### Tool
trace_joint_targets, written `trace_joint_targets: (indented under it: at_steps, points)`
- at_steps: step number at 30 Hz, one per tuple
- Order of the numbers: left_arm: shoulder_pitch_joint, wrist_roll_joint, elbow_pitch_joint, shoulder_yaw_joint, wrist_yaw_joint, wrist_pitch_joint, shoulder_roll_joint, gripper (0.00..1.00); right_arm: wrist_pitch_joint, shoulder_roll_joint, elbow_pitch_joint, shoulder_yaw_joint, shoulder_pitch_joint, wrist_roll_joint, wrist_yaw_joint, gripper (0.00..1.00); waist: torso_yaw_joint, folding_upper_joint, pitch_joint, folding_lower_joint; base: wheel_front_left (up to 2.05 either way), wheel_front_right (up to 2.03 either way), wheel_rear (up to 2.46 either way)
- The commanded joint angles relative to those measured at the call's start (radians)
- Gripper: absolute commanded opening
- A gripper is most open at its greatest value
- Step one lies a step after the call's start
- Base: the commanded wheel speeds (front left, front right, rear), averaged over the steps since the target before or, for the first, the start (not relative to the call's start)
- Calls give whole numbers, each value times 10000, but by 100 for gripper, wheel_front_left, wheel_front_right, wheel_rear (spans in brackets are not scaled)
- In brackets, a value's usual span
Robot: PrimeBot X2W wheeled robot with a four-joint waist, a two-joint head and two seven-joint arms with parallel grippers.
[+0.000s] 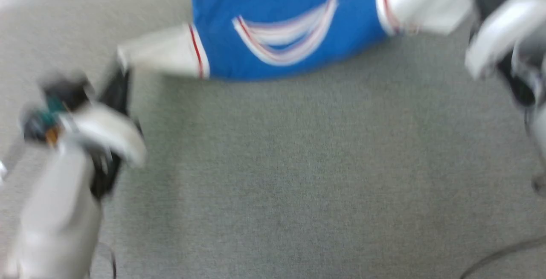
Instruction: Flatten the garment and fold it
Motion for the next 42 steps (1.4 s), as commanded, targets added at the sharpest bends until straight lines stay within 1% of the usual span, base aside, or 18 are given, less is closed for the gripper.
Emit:
trace_joint_targets:
  at_steps: [1, 3, 6, 8, 9, 12, 15, 20, 23, 26, 28, 30, 34, 36, 40, 41, 42]
  points:
    - [540, 50, -165, -150, -64, 112, 179, 0, 7, -295, -252, 161, 561, 82, -7, 0, 253, 0, -1243, 3, 0, 0, 0]
    - [1507, -79, -450, -231, -12, 373, 283, 0, 84, -838, -717, 518, 1652, 185, -7, 0, 303, 0, -1636, 3, 0, 0, 0]
    - [2800, -313, -1045, -294, 74, 752, 455, 0, 257, -1396, -1277, 424, 3305, 960, -7, 0, 351, 0, -2175, 3, 0, 0, 0]
    - [3628, -592, -1569, -361, 42, 1091, 591, 0, 355, -1769, -1662, 299, 4299, 1311, -7, 0, 350, 0, -2470, 3, 0, 0, 0]
    - [4055, -766, -1845, -382, 19, 1253, 696, 0, 395, -1952, -1789, 259, 4766, 1336, -7, 0, 328, 0, -2652, 3, 0, 0, 0]
    - [5236, -1123, -2620, -223, 175, 1647, 1081, 0, 488, -2422, -2085, 233, 6008, 1090, -7, 0, 288, 0, -2953, 3, 0, 0, 0]
    - [6216, -1352, -3346, -141, 392, 2032, 1392, 0, 460, -2544, -2263, -67, 6965, 1140, -7, 0, 296, 0, -3126, 3, 0, 0, 0]
    - [7370, -1475, -4286, -33, 840, 2444, 1799, 0, 415, -2621, -2528, -643, 7941, 749, -7, 0, 320, 0, -3202, 3, 0, 0, 0]
    - [7887, -1632, -4670, -24, 1012, 2650, 1856, 0, 554, -2557, -2634, -1035, 8399, 645, -7, 0, 361, 0, -3244, 3, 0, 0, 0]
    - [8351, -1859, -4957, -26, 1095, 2878, 1897, 0, 973, -2565, -2886, -1280, 8927, 680, -7, 0, 404, 0, -3301, 3, 0, 0, 0]
    - [8713, -2238, -5078, -60, 1047, 3270, 1911, 0, 1488, -2781, -3052, -1277, 9380, 433, -7, 0, 454, 0, -3379, 3, 0, 0, 0]
    - [9010, -2575, -5231, -68, 942, 3633, 2029, 0, 2073, -2863, -3296, -1332, 9912, 441, -7, 0, 505, 0, -3452, 3, 0, 0, 0]
    - [9376, -2781, -5474, 134, 1142, 3879, 2295, 0, 3323, -2966, -3787, -1815, 10895, 742, -7, 0, 549, 0, -3506, 3, 0, 0, 0]
    - [9489, -2816, -5538, 131, 1284, 4066, 2352, 0, 4086, -2909, -3890, -2210, 11319, 893, -7, 0, 571, 0, -3518, 3, 0, 0, 0]
    - [9497, -3159, -5915, -186, 1206, 4583, 2095, 0, 5055, -2563, -4567, -2893, 11720, 992, -7, 0, 649, 0, -3416, 3, 0, 0, 0]
    - [9480, -3182, -5985, -285, 1192, 4719, 2067, 0, 5171, -2472, -4726, -3096, 11730, 946, -7, 11, 677, 0, -3369, 3, 0, 0, 0]
    - [9442, -3192, -6048, -360, 1190, 4817, 2037, 0, 5278, -2379, -4855, -3305, 11723, 878, -7, 94, 718, 0, -3316, 3, 0, 0, 0]
